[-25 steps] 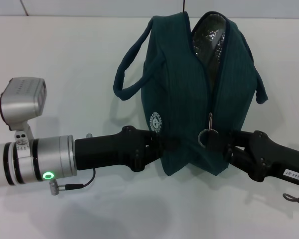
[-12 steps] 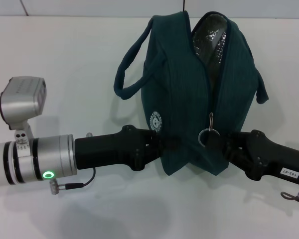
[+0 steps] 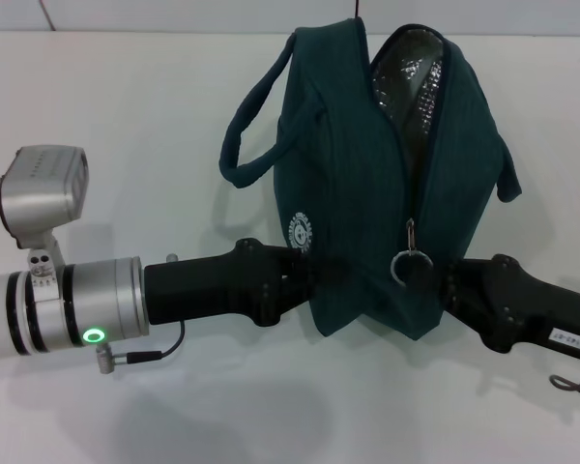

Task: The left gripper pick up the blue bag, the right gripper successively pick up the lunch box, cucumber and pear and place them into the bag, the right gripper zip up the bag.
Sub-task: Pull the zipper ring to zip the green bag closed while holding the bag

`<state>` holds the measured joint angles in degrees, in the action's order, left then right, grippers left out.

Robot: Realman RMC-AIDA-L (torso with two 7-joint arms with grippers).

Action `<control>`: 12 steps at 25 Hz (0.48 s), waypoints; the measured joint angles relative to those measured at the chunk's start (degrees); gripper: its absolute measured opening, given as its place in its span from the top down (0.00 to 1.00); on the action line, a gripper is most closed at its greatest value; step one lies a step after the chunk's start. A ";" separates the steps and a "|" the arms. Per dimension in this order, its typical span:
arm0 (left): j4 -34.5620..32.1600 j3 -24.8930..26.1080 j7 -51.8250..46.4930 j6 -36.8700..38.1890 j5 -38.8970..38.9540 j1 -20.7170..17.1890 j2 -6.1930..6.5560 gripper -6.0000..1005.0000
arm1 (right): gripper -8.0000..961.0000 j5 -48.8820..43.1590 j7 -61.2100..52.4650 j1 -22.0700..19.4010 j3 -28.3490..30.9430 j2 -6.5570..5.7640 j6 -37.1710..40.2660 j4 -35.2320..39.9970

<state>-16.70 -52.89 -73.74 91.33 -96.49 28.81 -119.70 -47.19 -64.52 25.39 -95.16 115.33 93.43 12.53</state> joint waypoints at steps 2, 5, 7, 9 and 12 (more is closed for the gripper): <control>0.00 0.05 0.00 -0.02 0.06 -0.04 0.00 0.94 | 0.99 0.19 0.02 -0.47 0.23 -0.17 0.84 0.01; 0.00 0.07 0.00 -0.05 0.12 -0.06 0.00 0.94 | 0.99 0.45 0.09 -1.39 1.32 -0.45 2.68 0.04; 0.00 0.07 0.00 -0.09 0.14 -0.10 0.00 0.94 | 0.99 0.48 0.27 -1.89 2.70 -0.56 4.08 0.08; 0.00 0.06 0.00 -0.11 0.15 -0.14 0.00 0.94 | 0.99 0.48 0.58 -2.15 3.88 -0.61 5.10 0.11; 0.00 -0.09 0.00 -0.12 0.16 -0.23 0.00 0.94 | 0.99 0.48 0.97 -2.21 4.62 -0.53 5.80 0.11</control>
<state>-16.70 -52.97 -73.74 91.22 -96.33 28.58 -119.70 -46.71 -63.55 23.19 -90.54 114.80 99.24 12.64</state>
